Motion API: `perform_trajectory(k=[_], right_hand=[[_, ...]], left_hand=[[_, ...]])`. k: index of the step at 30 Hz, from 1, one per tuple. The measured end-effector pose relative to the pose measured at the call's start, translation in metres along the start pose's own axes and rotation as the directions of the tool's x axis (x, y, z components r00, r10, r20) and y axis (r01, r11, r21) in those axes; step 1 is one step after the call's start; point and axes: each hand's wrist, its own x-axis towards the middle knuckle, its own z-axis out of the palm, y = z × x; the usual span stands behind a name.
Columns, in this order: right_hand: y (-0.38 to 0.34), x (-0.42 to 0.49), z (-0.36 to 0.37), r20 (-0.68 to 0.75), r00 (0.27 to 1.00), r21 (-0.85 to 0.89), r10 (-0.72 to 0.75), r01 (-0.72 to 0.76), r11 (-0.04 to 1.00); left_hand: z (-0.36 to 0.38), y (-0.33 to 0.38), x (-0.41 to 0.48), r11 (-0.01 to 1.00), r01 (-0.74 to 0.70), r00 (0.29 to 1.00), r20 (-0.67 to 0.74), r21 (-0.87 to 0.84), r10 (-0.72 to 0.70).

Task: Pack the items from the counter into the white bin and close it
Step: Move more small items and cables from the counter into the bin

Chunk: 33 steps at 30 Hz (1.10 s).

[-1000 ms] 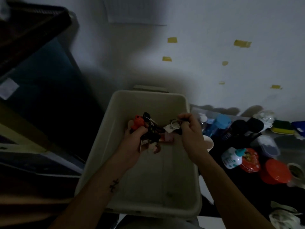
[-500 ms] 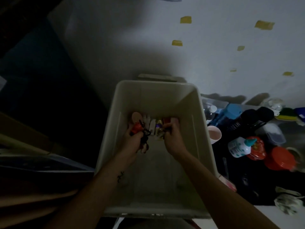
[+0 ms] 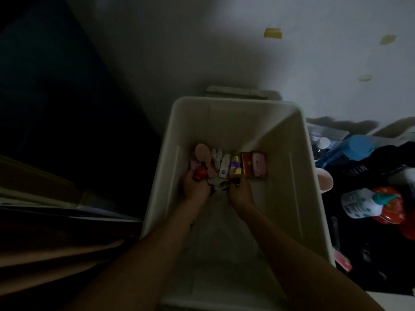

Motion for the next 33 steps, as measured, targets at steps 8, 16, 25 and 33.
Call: perform_trajectory(k=[8, 16, 25, 33], right_hand=[[-0.002, 0.025, 0.024, 0.019, 1.000, 0.057, -0.018, 0.017, 0.998], [0.004, 0.035, 0.022, 0.059, 0.997, 0.154, 0.040, -0.049, 0.987], [0.003, 0.028, 0.023, 0.052, 0.998, 0.088, -0.045, 0.040, 0.995], [0.020, 0.028, 0.025, 0.052, 0.996, -0.191, -0.074, 0.082, 0.978]], left_hand=[[0.004, -0.021, 0.030, 0.955, -0.143, 0.981, -0.087, 0.261, 0.171], [0.002, -0.044, 0.040, 0.749, -0.430, 0.901, 0.189, 0.504, 0.390], [-0.003, -0.067, 0.030, 0.325, -0.398, 0.881, 0.258, 0.858, 0.398], [-0.018, -0.082, 0.038, 0.044, -0.558, 0.789, 0.513, 0.829, 0.338]])
